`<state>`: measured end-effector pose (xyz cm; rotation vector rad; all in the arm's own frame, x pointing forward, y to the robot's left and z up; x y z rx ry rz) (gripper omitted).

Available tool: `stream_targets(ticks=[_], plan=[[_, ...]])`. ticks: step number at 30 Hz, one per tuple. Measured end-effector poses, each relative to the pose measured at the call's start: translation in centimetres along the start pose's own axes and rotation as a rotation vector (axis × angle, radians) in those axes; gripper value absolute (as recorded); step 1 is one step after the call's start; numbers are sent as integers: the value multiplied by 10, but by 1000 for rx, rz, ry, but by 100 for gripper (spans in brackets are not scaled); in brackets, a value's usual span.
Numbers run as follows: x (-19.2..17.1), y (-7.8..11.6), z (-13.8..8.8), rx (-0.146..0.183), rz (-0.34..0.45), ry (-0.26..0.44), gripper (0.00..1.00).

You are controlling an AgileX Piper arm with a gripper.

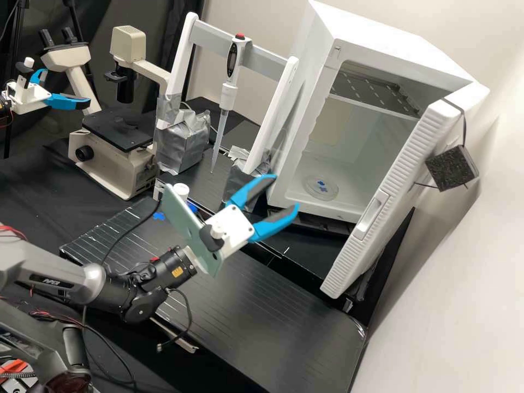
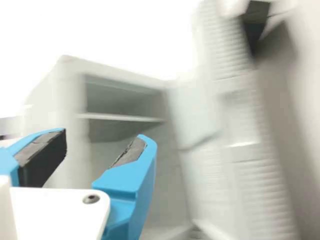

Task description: Open the door

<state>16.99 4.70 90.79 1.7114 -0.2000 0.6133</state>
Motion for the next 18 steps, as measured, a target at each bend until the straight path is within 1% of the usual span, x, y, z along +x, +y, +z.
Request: stream_targets(ticks=[3, 6, 7, 8, 11, 14, 18], plan=[[-2, -20, -7, 1, -84, 31, 100], [-2, -35, -5, 23, -139, 18, 100], [-1, -42, -3, 36, -164, 2, 100], [-1, -47, -1, 38, -178, -10, 100], [-1, -55, 3, 44, -203, -38, 100], [-1, -60, 6, 31, -222, -52, 100], [-1, -65, 9, 31, -244, -64, 100]])
